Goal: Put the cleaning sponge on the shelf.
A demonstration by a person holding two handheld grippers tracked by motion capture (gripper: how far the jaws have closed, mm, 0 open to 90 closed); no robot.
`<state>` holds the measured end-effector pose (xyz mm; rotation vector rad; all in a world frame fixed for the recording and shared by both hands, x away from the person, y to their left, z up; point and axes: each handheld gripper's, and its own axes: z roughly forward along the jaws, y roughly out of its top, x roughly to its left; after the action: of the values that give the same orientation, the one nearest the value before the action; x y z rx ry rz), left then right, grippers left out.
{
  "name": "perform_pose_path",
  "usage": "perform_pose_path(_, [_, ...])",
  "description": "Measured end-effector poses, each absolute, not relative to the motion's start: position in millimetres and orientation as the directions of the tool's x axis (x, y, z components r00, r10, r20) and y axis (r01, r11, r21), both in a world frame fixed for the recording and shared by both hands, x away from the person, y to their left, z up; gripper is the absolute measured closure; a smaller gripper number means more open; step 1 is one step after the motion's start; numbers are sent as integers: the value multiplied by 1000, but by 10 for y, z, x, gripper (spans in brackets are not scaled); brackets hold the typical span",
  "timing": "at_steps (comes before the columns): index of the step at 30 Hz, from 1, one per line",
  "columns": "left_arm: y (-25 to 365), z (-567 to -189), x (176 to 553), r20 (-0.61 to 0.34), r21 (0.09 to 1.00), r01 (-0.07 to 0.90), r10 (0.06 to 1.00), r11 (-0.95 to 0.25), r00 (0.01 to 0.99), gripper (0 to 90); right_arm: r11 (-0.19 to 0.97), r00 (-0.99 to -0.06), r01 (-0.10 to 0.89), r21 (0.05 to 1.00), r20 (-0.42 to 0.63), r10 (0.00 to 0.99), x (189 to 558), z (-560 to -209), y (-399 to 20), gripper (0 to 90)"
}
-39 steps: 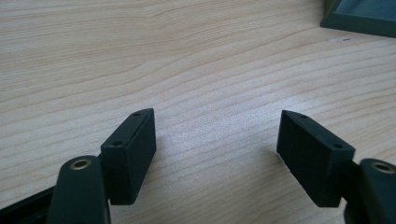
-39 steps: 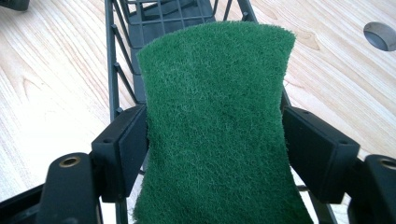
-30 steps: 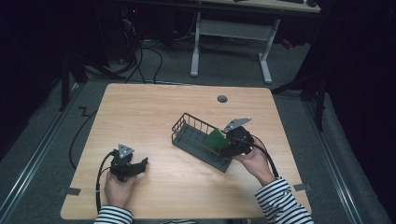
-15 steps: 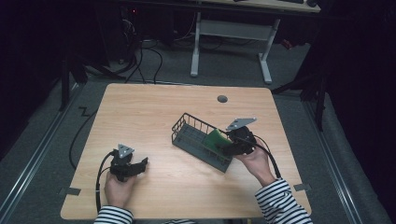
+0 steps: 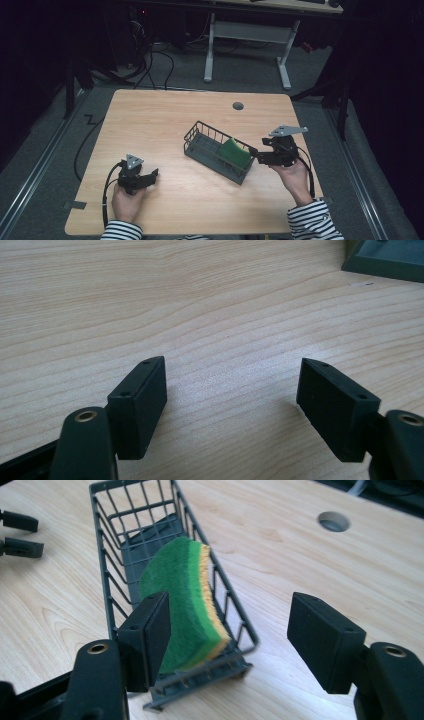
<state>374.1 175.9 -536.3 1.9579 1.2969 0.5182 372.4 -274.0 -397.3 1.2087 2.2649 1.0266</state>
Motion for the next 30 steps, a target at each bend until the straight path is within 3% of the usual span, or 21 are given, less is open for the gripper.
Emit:
perform_pose_path(10, [1754, -5363, 3740, -53, 749, 619, 909, -237, 413, 288, 281, -504, 562, 777, 53, 862, 3516, -3976, -3082, 346])
perform_pose_path(30, [1751, -5363, 3739, -50, 748, 619, 909, -240, 413, 286, 143, -446, 585, 799, 169, 879, 3229, -4349, -3428, 347])
